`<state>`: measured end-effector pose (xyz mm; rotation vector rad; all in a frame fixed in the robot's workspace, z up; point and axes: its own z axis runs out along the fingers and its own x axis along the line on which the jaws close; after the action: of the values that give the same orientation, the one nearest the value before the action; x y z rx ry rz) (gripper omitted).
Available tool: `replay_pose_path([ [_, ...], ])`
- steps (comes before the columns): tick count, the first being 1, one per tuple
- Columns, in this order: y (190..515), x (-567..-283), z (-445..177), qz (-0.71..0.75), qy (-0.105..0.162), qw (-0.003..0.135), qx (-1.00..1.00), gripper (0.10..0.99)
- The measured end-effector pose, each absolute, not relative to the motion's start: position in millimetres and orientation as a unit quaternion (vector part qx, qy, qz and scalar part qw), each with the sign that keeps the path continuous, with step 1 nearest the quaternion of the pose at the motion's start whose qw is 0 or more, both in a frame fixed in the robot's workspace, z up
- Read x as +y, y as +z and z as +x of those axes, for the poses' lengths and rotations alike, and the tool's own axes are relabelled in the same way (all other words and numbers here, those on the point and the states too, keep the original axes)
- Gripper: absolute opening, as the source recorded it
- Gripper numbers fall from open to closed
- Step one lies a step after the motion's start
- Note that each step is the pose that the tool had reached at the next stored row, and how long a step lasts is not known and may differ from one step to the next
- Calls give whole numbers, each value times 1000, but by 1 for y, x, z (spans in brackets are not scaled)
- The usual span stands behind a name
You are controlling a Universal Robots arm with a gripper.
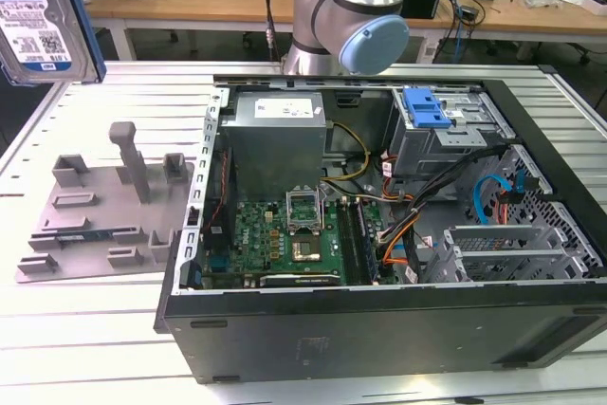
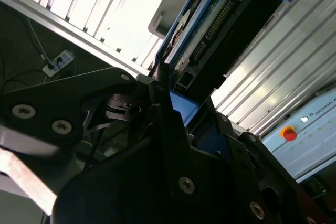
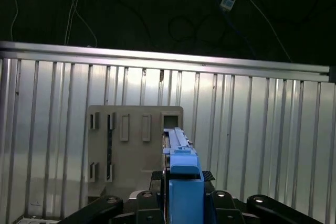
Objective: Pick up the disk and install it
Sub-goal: 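Pick up the disk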
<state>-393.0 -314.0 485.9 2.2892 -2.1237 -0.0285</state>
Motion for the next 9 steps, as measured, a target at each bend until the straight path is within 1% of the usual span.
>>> replay_pose_path([
  [3,500,-314,-392,733,-9,9,-680,369],
  [9,501,-314,-392,733,-9,9,-680,369],
])
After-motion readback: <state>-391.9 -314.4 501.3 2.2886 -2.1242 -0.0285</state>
